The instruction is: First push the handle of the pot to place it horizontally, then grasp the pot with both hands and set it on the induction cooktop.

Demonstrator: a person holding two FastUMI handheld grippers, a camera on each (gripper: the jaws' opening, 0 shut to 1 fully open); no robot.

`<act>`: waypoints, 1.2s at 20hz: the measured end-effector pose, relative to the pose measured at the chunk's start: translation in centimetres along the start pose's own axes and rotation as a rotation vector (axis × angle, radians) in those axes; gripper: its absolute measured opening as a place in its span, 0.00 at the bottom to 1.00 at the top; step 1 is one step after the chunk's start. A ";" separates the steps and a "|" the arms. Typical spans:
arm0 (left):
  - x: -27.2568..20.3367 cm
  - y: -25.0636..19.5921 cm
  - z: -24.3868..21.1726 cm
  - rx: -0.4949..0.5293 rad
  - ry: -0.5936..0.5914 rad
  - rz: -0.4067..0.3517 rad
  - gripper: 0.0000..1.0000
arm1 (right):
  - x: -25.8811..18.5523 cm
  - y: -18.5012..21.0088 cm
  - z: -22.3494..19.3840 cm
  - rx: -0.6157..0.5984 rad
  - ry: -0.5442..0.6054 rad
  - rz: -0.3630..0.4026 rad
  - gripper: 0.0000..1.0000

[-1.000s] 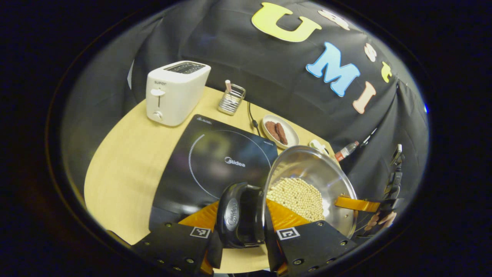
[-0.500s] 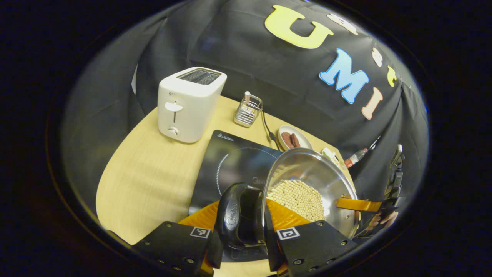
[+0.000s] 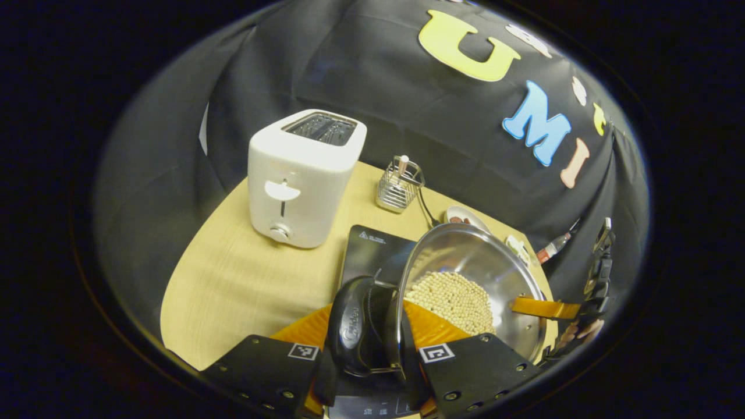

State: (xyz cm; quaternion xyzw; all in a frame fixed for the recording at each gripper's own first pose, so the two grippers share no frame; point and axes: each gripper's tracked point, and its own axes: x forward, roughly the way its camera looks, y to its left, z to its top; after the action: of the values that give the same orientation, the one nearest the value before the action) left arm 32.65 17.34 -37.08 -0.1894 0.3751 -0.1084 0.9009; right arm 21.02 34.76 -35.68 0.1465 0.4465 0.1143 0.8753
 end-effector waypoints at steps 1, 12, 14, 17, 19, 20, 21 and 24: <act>0.6 0.3 0.2 0.004 -0.001 -0.001 0.51 | 0.4 0.0 0.2 0.000 0.001 -0.001 0.52; 3.4 1.6 1.3 0.001 -0.007 -0.021 0.47 | 2.8 0.4 1.2 0.017 -0.010 -0.011 0.52; 3.4 1.7 1.4 0.001 -0.009 -0.027 0.47 | 3.0 0.4 1.1 0.019 -0.007 -0.010 0.48; 3.5 1.7 1.5 -0.002 -0.010 -0.031 0.52 | 3.1 0.4 1.3 0.016 -0.008 -0.002 0.48; 3.4 1.7 1.4 -0.003 -0.004 -0.033 0.48 | 3.1 0.5 1.2 0.015 -0.004 0.001 0.49; 3.3 1.8 1.5 -0.003 -0.003 -0.033 0.48 | 3.0 0.4 1.3 0.013 -0.006 0.003 0.49; 3.4 1.8 1.5 -0.003 -0.001 -0.033 0.46 | 3.0 0.4 1.3 0.013 -0.005 0.004 0.51; 3.2 1.7 1.4 -0.010 -0.001 -0.029 0.48 | 3.1 0.5 1.3 0.013 -0.009 0.001 0.55</act>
State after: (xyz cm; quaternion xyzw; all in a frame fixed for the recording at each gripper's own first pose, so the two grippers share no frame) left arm 36.01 18.18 -38.92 -0.1995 0.3722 -0.1196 0.8985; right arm 23.84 36.06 -37.10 0.1530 0.4431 0.1113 0.8763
